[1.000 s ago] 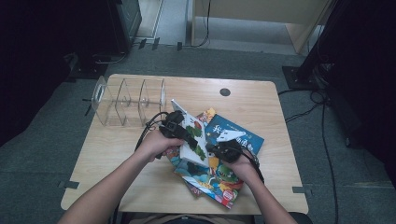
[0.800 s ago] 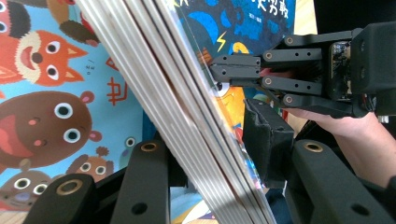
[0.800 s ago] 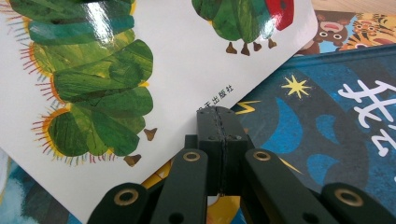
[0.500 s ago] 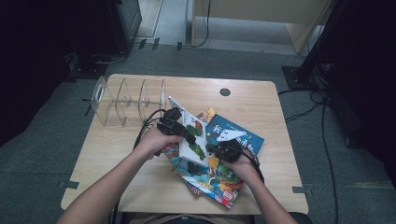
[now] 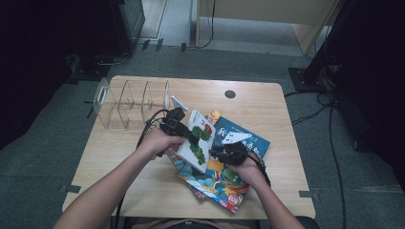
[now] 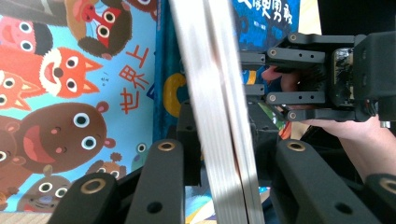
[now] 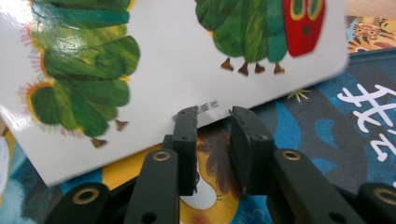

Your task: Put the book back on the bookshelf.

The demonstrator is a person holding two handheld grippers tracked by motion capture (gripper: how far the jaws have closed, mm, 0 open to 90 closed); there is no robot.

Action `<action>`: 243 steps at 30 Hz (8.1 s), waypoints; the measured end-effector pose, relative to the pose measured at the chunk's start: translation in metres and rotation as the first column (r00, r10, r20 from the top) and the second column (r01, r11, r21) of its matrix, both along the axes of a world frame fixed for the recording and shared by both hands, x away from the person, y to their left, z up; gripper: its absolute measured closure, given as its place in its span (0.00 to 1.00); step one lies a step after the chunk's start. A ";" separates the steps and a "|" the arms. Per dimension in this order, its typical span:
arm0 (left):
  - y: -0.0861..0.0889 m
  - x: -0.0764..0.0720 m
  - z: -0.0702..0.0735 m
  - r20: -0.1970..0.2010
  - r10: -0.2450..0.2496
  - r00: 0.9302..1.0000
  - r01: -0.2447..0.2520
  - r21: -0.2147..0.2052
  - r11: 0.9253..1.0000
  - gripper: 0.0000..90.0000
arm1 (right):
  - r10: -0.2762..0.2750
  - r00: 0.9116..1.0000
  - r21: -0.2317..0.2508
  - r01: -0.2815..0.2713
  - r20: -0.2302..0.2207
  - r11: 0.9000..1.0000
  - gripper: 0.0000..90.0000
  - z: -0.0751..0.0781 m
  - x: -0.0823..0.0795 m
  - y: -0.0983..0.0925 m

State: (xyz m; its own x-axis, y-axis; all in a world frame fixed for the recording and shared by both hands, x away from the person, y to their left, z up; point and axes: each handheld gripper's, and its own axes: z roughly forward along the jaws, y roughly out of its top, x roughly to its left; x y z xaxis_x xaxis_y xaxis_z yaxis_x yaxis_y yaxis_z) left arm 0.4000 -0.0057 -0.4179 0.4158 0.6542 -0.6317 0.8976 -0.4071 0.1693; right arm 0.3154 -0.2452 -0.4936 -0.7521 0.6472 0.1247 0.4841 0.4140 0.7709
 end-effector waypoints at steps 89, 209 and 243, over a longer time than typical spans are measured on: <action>0.112 -0.013 0.043 0.094 0.150 0.984 -0.162 0.150 0.975 0.85 | 0.058 0.997 -0.105 -0.053 0.045 0.993 0.19 -0.001 0.017 0.018; 0.095 0.052 0.050 0.202 0.251 0.947 -0.313 0.396 0.863 0.85 | 0.056 0.998 -0.108 -0.052 0.042 0.993 0.17 -0.001 0.020 0.020; 0.082 0.080 0.045 0.201 0.332 0.921 -0.387 0.410 0.826 0.85 | 0.057 0.998 -0.108 -0.052 0.041 0.993 0.17 -0.001 0.020 0.020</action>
State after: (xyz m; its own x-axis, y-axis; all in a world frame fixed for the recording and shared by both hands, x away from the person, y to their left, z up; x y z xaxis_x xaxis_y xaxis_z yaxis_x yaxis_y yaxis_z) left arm 0.4797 0.0762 -0.3726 0.1485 0.9664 -0.2098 0.9797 -0.1149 0.1642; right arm 0.3354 -0.2253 -0.4948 -0.7897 0.6131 0.0228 0.4249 0.5198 0.7411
